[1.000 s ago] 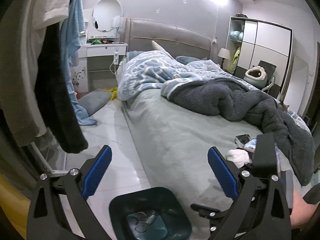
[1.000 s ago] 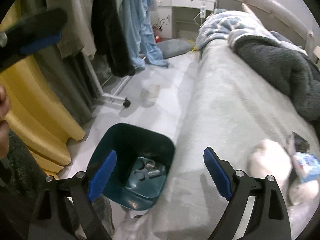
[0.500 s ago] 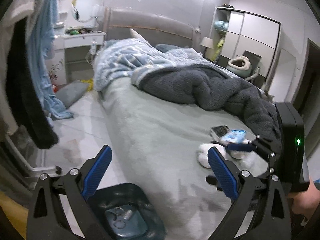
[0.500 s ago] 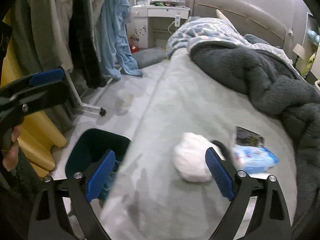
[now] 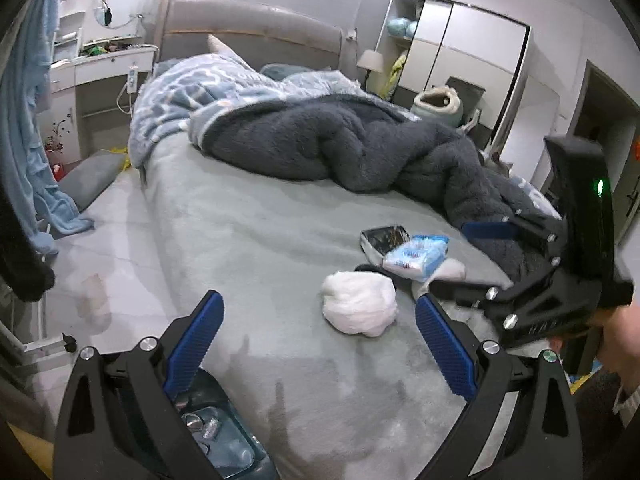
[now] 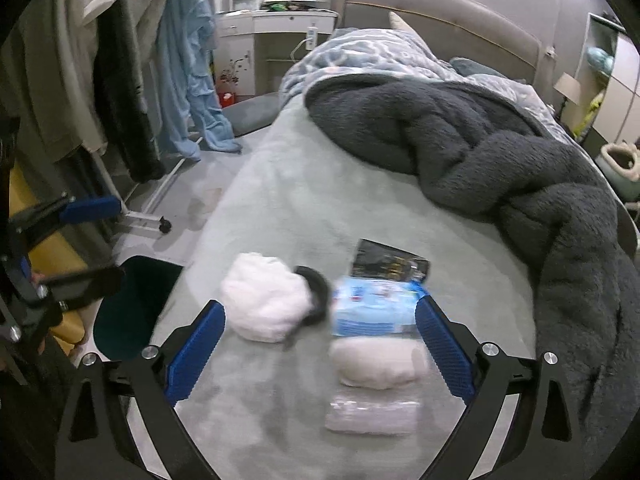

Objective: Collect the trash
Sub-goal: 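Move both open tools back toward the tissue balls and blue packet, then grasp the blue wet-wipe packet with the right tool while the left tool grasps a white tissue ball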

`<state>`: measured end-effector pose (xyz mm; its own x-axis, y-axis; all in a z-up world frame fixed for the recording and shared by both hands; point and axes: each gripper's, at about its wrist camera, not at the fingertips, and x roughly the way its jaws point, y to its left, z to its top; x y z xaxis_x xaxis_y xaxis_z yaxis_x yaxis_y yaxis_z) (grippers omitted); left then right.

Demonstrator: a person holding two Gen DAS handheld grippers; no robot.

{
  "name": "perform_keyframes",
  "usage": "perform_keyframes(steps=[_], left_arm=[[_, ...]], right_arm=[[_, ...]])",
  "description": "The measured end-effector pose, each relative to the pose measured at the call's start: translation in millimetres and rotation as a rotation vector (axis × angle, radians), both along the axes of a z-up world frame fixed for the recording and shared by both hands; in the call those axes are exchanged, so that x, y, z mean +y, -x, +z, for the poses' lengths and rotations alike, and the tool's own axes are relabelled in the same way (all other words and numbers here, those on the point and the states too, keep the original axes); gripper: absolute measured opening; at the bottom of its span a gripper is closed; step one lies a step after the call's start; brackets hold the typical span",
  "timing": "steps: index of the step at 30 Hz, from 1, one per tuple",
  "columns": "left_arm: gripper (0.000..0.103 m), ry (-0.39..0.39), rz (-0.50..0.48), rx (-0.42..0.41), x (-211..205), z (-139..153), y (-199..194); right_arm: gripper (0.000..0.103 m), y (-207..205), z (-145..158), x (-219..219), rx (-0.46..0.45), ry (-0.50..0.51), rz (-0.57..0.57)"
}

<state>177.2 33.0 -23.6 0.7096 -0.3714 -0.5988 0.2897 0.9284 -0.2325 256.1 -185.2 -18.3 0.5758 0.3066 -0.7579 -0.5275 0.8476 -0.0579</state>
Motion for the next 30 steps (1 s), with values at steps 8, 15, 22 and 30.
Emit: perform_keyframes(steps=[8,15,22,30], left_arm=[[0.098,-0.032,-0.05,0.004,-25,-20,-16],[0.097,-0.043,-0.109,0.046,-49,-39,-31],[0.093,-0.068,-0.119,0.069,-65,-56,-42],[0.073,-0.073,-0.121,0.109,-70,-68,-53]], right_arm=[[0.097,-24,-13,-31,0.046,-0.015,-0.052],[0.097,-37,-18,-32,0.072,-0.01,-0.041],[0.097,-44,-28,-25,0.098,0.002,-0.012],[0.097,-52,-39,-26,0.124,0.017,-0.013]])
